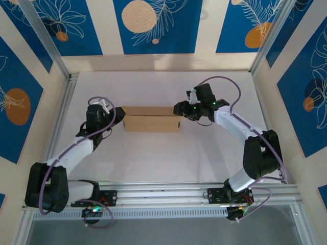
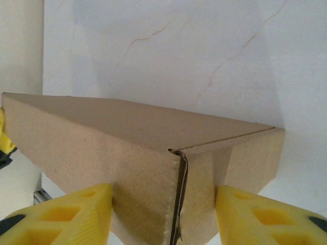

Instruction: Fold the paper box

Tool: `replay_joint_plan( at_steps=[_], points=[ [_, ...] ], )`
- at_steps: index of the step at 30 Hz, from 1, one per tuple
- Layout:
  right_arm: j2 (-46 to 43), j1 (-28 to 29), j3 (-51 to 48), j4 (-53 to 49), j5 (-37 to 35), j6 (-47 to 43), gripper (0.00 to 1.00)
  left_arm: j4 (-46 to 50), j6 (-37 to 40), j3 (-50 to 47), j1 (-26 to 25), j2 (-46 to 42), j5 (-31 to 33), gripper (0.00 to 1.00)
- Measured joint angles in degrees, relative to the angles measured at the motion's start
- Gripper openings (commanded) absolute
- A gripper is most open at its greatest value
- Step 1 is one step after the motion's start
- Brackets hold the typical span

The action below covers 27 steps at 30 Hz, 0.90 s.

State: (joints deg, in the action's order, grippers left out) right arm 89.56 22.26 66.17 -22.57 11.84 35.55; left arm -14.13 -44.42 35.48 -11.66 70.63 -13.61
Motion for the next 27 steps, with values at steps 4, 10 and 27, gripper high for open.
replay_joint_plan(
  at_steps=[4, 10, 27],
  points=[
    [1.38, 0.20, 1.27, 0.28, -1.60, -1.36, 0.40, -0.57, -0.02, -0.31, -0.13, 0.11, 0.94, 0.23],
    [1.95, 0.55, 1.64, 1.46, -3.13, -2.78, 0.41, -2.86, -0.24, -1.40, -0.15, 0.81, 1.51, 0.23],
    [-21.62, 5.99, -27.39, 21.62, -11.08, -5.20, 0.42, 1.86, 2.45, -11.61, -10.36, -16.94, 9.75, 0.35]
  ],
)
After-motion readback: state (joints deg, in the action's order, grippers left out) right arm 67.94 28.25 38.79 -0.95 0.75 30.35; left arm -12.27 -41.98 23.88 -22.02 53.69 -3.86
